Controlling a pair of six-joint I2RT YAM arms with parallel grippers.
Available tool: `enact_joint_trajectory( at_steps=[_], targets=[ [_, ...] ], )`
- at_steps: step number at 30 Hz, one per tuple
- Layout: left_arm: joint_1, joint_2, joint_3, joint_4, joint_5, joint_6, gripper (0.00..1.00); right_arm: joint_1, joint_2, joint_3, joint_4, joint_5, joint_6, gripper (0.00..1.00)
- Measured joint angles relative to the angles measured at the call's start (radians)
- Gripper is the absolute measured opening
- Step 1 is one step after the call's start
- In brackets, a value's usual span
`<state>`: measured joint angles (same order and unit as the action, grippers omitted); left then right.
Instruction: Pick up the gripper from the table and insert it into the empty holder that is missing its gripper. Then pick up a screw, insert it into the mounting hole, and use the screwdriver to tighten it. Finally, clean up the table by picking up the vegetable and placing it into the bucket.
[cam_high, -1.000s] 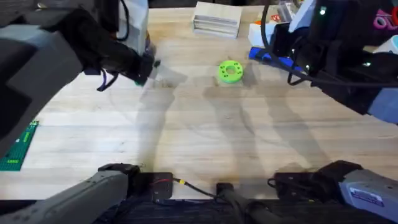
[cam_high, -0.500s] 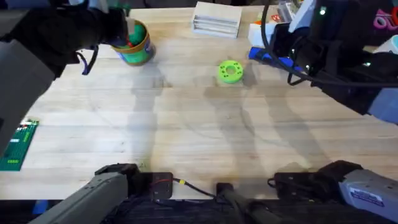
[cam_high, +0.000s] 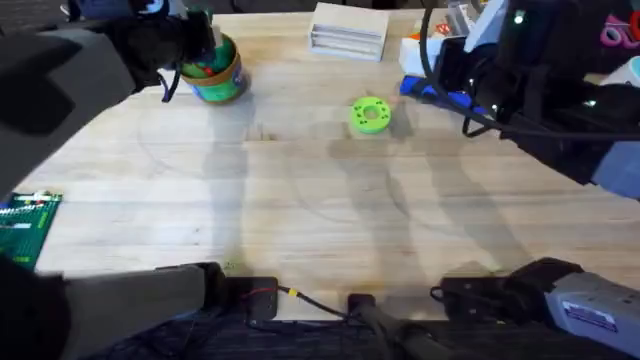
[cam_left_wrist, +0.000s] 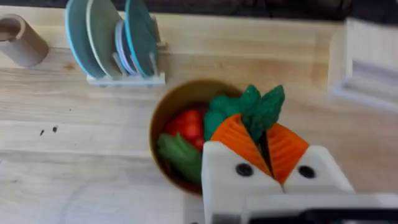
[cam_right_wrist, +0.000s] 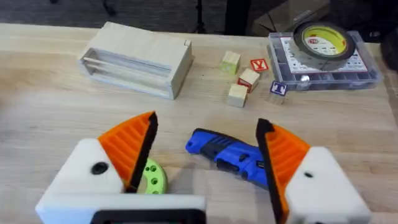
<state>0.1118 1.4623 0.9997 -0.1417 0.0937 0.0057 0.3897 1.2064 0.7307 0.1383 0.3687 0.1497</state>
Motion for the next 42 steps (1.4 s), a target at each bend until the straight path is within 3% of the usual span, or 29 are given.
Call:
enact_joint_trajectory(
  at_steps=[5, 11, 18, 20, 23, 25, 26, 34, 42],
  targets=[
    [0.051, 0.104, 0.000, 0.199, 0.000, -0.180, 0.008, 0.000, 0.000, 0.000, -0.001, 0.000, 0.000, 0.994],
    [0.090, 0.208, 0.002, 0.285, -0.002, -0.373, 0.008, 0.000, 0.000, 0.000, -0.001, 0.000, 0.000, 0.994],
    [0.090, 0.236, 0.002, 0.290, -0.008, -0.448, 0.032, 0.000, 0.022, 0.000, 0.003, 0.000, 0.000, 0.994],
    [0.090, 0.237, 0.002, 0.288, -0.007, -0.457, 0.208, 0.000, 0.036, 0.000, 0.004, 0.000, 0.000, 0.994],
    [0.089, 0.235, 0.006, 0.289, 0.001, -0.469, 0.610, 0.000, 0.052, 0.000, 0.010, 0.000, 0.000, 0.994],
    [0.089, 0.233, 0.009, 0.279, 0.015, -0.470, 0.931, 0.000, 0.057, 0.000, 0.011, 0.000, 0.000, 0.994],
    [0.088, 0.230, 0.010, 0.273, 0.019, -0.465, 0.978, 0.000, 0.057, 0.000, 0.011, 0.000, 0.000, 0.994],
    [0.055, 0.144, 0.010, 0.158, -0.001, -0.325, 0.994, 0.000, 0.057, 0.000, 0.014, 0.000, 0.000, 0.994],
    [-0.006, -0.109, 0.010, -0.016, -0.023, -0.127, 0.994, 0.000, 0.057, 0.000, 0.000, 0.000, 0.000, 0.994]
  ],
)
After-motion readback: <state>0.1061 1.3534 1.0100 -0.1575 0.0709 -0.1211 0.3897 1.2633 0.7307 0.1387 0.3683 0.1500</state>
